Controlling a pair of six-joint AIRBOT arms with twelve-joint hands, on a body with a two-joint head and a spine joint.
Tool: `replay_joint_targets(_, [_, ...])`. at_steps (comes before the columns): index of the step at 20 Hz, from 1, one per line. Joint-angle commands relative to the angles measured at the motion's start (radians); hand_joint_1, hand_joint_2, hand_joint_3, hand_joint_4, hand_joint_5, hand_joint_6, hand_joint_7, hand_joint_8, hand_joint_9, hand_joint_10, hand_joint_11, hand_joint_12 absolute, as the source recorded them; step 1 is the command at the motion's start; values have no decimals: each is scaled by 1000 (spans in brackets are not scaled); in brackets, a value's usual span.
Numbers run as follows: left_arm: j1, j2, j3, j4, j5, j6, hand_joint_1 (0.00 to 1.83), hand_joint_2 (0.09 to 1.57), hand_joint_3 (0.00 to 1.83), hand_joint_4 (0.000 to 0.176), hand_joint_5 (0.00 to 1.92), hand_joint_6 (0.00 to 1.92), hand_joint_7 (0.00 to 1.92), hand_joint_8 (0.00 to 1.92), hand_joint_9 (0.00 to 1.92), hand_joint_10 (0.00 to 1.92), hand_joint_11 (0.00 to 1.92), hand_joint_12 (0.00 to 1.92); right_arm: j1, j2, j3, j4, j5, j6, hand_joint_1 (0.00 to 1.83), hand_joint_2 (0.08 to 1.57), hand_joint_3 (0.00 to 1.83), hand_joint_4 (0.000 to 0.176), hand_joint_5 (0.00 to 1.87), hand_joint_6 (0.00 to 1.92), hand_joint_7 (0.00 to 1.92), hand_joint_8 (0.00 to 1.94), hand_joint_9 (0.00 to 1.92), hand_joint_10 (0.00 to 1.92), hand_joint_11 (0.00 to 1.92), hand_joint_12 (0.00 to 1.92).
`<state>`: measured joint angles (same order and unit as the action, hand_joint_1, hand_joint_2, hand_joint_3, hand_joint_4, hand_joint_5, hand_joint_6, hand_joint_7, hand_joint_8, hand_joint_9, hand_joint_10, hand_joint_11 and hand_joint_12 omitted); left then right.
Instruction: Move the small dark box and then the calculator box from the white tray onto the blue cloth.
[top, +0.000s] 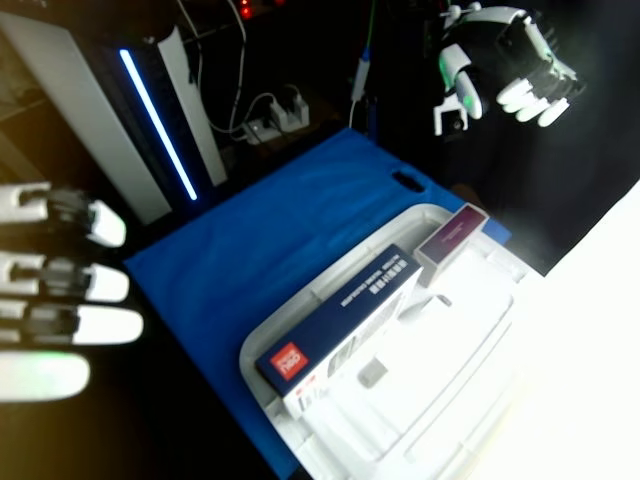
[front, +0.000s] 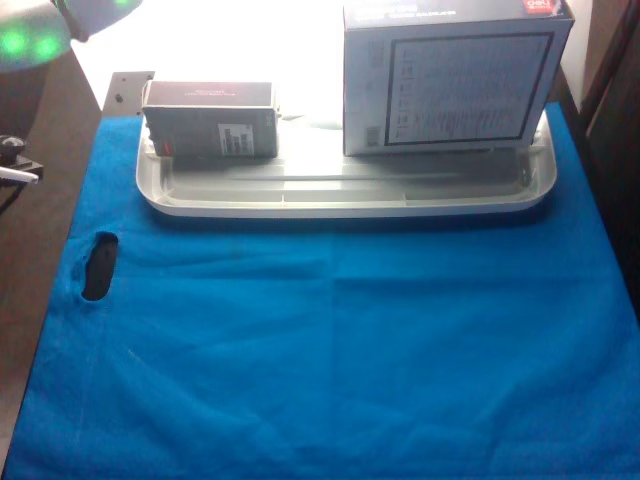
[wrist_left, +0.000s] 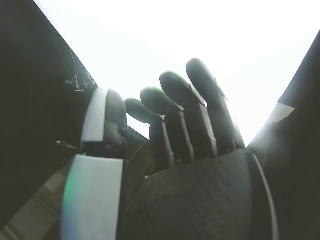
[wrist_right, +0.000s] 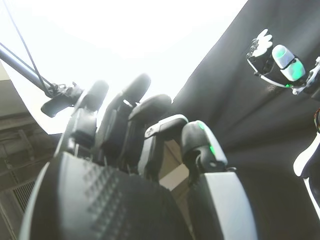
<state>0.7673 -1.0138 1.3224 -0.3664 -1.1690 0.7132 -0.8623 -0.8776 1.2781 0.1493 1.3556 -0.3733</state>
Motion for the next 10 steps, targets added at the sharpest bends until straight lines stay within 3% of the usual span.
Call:
replay_joint_targets(1, [-15, -4, 9, 3, -109, -7, 439, 946, 0, 0, 436, 18, 586, 5, 636, 34, 232, 711, 18, -2, 7, 32, 113, 3, 462, 873, 0, 0, 557, 1, 604, 4, 490, 3, 458, 29])
replay_joint_targets(3, [-21, -2, 19, 26, -81, -13, 446, 932, 0, 0, 391, 3, 538, 2, 612, 8, 246, 632, 18, -2, 7, 32, 113, 3, 463, 871, 0, 0, 522, 0, 599, 0, 486, 0, 456, 22])
replay_joint_targets(5, [-55, -2, 49, 95, 23, -38, 551, 906, 0, 0, 376, 3, 540, 2, 589, 0, 254, 561, 18, -2, 7, 32, 113, 3, 460, 874, 0, 0, 517, 3, 591, 0, 477, 0, 450, 16])
replay_joint_targets(7, [-108, -6, 102, 200, 175, -93, 691, 849, 0, 0, 386, 0, 505, 0, 547, 0, 129, 700, 18, -2, 7, 32, 113, 3, 457, 883, 4, 0, 502, 0, 566, 0, 451, 0, 434, 7])
replay_joint_targets(10, [-174, -5, 150, 356, 372, -135, 863, 784, 0, 0, 394, 2, 423, 0, 501, 0, 153, 791, 18, -2, 7, 33, 113, 3, 457, 889, 5, 0, 477, 0, 555, 0, 444, 0, 442, 9])
